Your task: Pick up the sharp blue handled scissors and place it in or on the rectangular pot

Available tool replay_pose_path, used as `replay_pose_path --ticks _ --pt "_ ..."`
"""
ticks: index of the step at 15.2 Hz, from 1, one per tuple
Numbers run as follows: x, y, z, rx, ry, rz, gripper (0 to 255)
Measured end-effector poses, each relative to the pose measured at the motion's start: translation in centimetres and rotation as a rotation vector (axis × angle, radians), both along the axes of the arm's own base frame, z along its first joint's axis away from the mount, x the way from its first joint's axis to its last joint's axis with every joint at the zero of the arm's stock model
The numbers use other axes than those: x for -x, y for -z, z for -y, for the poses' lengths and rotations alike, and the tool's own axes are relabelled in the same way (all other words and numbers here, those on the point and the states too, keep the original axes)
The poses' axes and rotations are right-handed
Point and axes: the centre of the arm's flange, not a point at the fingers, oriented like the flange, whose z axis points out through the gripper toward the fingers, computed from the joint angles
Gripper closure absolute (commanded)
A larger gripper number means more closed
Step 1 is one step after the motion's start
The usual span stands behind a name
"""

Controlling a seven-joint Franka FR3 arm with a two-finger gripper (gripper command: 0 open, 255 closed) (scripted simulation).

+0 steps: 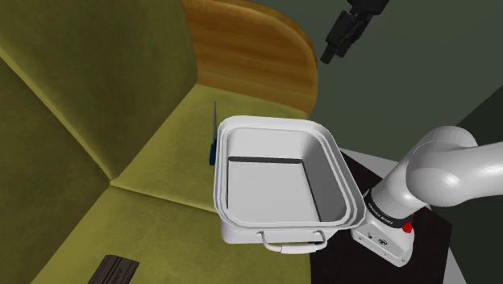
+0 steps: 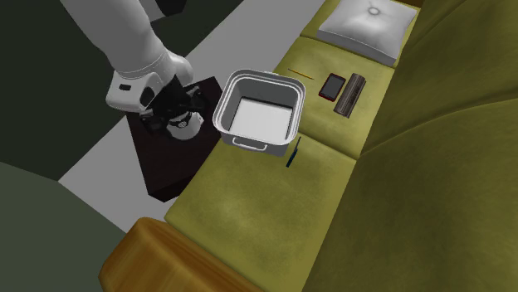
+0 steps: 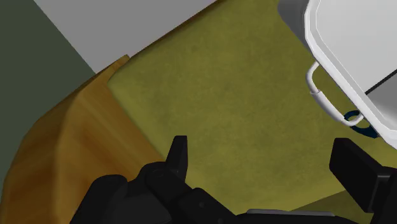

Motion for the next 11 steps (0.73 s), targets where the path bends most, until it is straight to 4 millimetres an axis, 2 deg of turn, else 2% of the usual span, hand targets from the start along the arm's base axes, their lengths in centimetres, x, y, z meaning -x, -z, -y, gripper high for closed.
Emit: replay_pose_path --ticks 1,3,11 --pt "0.0 0.0 0.0 0.0 0.0 0.0 0" --pt "0.0 1.2 -0.8 -0.011 -0.012 0.025 0" --pt "0.0 8.7 -6.5 -0.081 -0.087 0.196 0"
